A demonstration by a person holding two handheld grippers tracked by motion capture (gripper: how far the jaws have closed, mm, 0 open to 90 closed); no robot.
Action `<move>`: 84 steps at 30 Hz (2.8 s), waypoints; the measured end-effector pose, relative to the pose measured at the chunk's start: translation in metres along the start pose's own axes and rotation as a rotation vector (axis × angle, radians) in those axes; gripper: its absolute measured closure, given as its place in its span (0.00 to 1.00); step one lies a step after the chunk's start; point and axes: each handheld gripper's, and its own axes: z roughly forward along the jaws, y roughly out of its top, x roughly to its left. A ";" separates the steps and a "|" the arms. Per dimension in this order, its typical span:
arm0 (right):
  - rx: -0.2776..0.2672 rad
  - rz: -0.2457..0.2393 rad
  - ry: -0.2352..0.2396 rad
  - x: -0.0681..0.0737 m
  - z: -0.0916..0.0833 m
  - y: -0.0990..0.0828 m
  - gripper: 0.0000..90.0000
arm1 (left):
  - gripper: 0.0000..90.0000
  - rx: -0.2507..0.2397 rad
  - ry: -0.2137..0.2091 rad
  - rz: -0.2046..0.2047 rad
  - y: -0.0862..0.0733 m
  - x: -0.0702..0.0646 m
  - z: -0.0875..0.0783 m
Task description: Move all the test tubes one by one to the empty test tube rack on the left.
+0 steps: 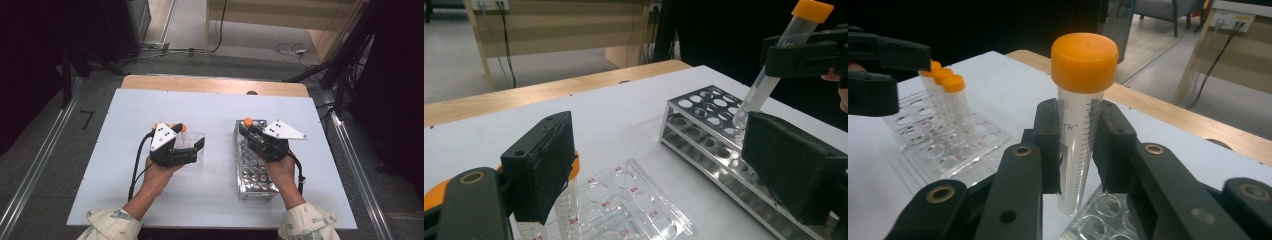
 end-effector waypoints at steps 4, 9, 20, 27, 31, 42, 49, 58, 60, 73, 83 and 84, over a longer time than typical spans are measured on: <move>0.011 -0.006 0.013 0.006 0.003 -0.001 0.80 | 0.16 -0.002 0.000 0.001 0.001 0.000 -0.001; 0.028 -0.018 0.044 0.016 0.009 -0.003 0.80 | 0.17 -0.014 -0.004 0.003 0.003 -0.002 -0.003; 0.066 -0.037 0.104 0.037 0.019 -0.006 0.80 | 0.23 -0.034 -0.059 0.025 0.008 -0.014 -0.008; 0.094 -0.060 0.148 0.053 0.025 -0.007 0.80 | 0.34 -0.041 -0.124 0.041 0.012 -0.024 -0.010; 0.112 -0.083 0.175 0.063 0.029 -0.009 0.80 | 0.45 -0.033 -0.155 0.062 0.011 -0.028 -0.009; 0.115 -0.101 0.209 0.075 0.030 -0.008 0.80 | 0.64 -0.015 -0.209 0.090 0.009 -0.033 -0.008; 0.117 -0.106 0.216 0.077 0.030 -0.008 0.80 | 0.70 -0.011 -0.214 0.093 0.009 -0.033 -0.007; 0.113 -0.102 0.222 0.077 0.030 -0.007 0.80 | 0.76 -0.010 -0.212 0.096 0.009 -0.034 -0.008; 0.113 -0.097 0.225 0.077 0.030 -0.007 0.80 | 0.77 -0.011 -0.211 0.098 0.009 -0.034 -0.008; 0.123 -0.042 0.205 0.068 0.029 -0.005 0.38 | 0.78 -0.060 -0.159 0.083 0.021 -0.020 -0.014; 0.106 -0.012 0.169 0.052 0.021 -0.003 0.23 | 0.78 -0.098 -0.065 0.034 0.031 0.006 -0.017; 0.107 -0.010 0.169 0.051 0.021 -0.002 0.23 | 0.78 -0.102 -0.055 0.033 0.032 0.008 -0.016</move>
